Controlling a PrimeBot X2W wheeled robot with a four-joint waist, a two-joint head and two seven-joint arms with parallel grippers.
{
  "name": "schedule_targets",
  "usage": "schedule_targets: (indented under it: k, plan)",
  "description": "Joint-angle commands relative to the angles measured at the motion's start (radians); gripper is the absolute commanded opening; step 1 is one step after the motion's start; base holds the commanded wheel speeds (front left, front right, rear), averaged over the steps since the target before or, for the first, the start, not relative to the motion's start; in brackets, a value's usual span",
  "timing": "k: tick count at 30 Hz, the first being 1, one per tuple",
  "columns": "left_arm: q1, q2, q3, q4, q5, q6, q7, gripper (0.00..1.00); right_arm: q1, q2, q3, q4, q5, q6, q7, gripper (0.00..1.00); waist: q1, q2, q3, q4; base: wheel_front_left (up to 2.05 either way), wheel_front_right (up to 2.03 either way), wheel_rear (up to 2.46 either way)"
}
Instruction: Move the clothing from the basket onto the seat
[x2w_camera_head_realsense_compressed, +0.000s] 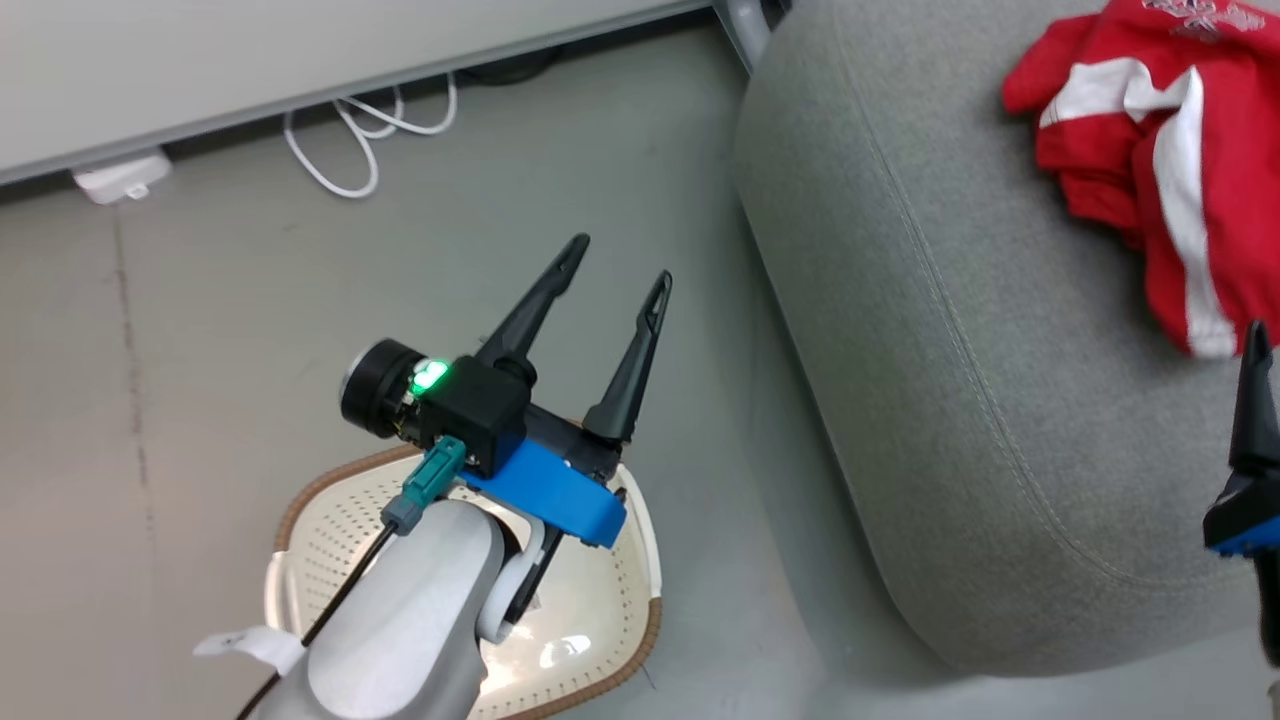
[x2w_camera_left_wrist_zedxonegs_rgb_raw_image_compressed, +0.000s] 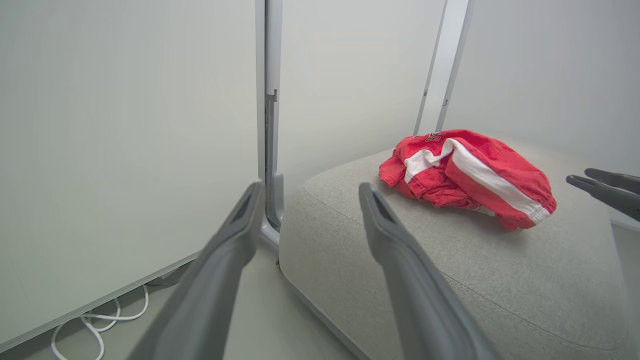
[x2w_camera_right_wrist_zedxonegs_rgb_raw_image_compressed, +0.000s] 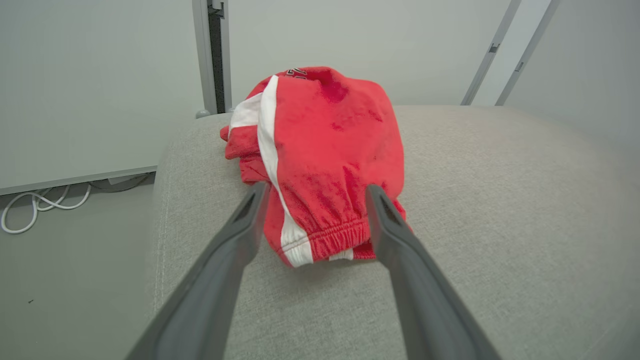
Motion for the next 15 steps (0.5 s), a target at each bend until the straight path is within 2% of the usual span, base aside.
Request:
schedule_targets:
  k: [1, 6, 15]
  plan:
    - [0.034, -0.012, 0.018, -0.006, 0.009, -0.006, -0.004, 1.00, 0.043, 0.015, 0.001, -0.005, 0.001, 0.000, -0.001, 1.00, 0.0003, -0.0001, -0.061, 0.056, 0.00, 0.00, 0.00]
    - [0.104, -0.032, 0.084, -0.027, 0.028, -0.012, -0.004, 1.00, 0.125, 0.058, 0.017, -0.066, 0.009, 0.000, -0.001, 1.00, 0.0003, -0.0001, -0.117, 0.093, 0.00, 0.00, 0.00]
    - [0.269, -0.042, 0.277, -0.103, 0.088, 0.000, -0.004, 1.00, 0.222, 0.119, 0.107, -0.242, 0.001, 0.000, -0.001, 1.00, 0.0003, -0.0001, -0.208, 0.142, 0.00, 0.00, 0.00]
